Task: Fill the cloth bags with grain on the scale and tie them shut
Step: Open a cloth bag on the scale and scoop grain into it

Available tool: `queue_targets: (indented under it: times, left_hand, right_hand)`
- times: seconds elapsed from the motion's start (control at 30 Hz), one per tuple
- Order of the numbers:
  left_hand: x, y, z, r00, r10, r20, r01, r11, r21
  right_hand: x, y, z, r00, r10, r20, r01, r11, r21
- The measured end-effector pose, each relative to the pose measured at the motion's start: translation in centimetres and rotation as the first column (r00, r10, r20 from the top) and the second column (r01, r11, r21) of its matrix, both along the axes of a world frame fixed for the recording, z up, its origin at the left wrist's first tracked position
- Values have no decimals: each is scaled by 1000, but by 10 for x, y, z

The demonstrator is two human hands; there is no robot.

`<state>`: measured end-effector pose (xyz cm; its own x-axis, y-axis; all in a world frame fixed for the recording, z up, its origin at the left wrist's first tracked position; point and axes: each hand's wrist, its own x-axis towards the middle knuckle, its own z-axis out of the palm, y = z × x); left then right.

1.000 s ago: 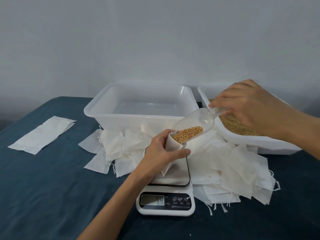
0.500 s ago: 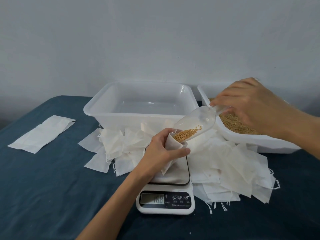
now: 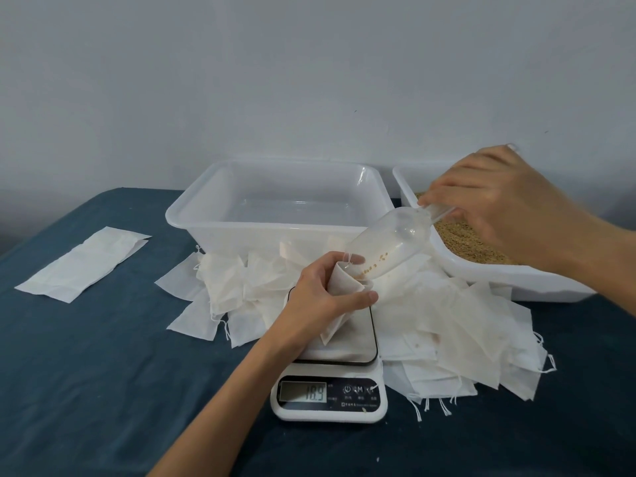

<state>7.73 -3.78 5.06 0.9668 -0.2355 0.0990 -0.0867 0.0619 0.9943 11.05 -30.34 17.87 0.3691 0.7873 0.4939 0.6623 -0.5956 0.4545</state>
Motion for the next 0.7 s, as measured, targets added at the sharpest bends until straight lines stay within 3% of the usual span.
queue_targets:
  times: [0.23,0.5,0.7]
  left_hand:
    - [1,6,5,1000,-9,6,9,999,-45]
    - [3,10,6,1000,-15,26,16,999,-44]
    - [4,13,4,999,-21,46,21,1000,12]
  right_hand:
    - [1,0,-2,994,28,109,-24,999,-36]
    - [-1,-2,-6,995,1,96,1,1000,-15]
    - [2,-20,-12,994,-90,-64,98,985,145]
